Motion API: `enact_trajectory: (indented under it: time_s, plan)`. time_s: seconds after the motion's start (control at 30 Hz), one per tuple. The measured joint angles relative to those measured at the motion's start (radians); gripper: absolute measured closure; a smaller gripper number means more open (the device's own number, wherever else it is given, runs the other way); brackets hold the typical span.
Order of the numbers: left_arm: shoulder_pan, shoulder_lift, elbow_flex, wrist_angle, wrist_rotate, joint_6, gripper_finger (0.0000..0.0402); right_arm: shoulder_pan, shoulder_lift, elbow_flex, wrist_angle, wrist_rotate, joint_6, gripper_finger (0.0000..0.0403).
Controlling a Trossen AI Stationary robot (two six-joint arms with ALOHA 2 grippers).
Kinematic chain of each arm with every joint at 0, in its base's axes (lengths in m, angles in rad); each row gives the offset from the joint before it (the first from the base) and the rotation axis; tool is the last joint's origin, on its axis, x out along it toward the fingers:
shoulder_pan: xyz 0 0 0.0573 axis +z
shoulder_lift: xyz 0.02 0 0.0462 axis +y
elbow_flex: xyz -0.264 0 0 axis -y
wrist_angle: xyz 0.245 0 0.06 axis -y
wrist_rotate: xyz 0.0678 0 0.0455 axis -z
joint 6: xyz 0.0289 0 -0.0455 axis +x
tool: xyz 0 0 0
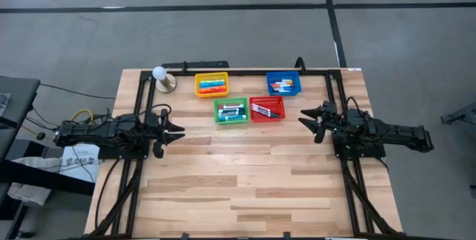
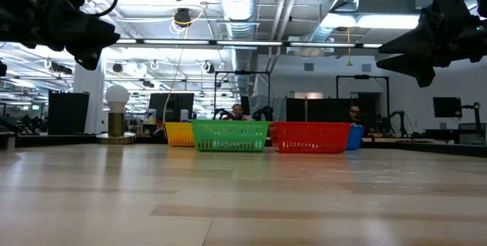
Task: Pick & Place Markers
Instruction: Return to Home Position
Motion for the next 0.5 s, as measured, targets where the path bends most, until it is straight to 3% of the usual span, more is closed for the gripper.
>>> enact_trajectory:
  time_s: [0.5]
  plan:
    - [0.000, 0.000, 0.000, 0.005, 0.000, 0.000, 0.0300, 0.000, 0.000, 0.000, 0.000, 0.000, 0.000, 0.0206]
